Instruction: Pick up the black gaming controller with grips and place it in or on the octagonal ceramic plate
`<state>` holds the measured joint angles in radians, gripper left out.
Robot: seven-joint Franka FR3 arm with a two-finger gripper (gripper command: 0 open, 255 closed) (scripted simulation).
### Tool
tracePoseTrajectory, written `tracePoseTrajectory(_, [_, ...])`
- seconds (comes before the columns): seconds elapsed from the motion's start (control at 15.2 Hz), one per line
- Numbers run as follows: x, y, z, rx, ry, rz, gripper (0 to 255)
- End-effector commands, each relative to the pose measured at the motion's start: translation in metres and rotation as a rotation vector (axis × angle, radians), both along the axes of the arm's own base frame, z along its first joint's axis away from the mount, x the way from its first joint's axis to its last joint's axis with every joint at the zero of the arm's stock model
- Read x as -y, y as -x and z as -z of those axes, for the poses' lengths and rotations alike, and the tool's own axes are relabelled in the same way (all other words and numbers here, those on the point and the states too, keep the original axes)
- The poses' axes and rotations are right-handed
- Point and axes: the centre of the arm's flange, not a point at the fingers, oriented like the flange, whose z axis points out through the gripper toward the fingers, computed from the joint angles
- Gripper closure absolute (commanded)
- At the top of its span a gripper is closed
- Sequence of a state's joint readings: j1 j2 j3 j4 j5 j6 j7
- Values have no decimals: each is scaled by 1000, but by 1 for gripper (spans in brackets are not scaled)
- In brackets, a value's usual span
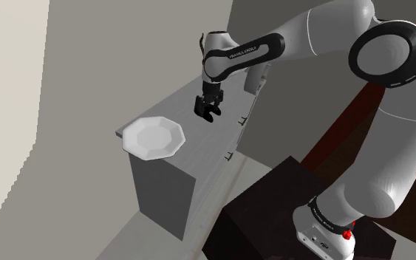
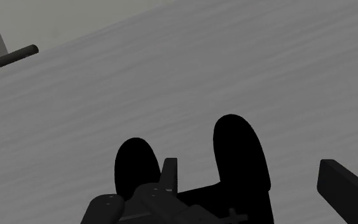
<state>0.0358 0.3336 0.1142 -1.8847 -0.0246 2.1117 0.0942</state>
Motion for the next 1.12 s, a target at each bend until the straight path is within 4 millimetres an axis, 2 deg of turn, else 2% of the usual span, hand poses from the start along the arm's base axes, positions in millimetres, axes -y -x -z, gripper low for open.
tracePoseTrajectory(0.0, [0,1,10,0,0,0,0])
tracePoseTrajectory(0.53, [0,1,13,0,0,0,0])
tracePoseTrajectory(0.59, [0,1,13,0,0,0,255])
tracePoseTrajectory(1.06, [0,1,13,0,0,0,255])
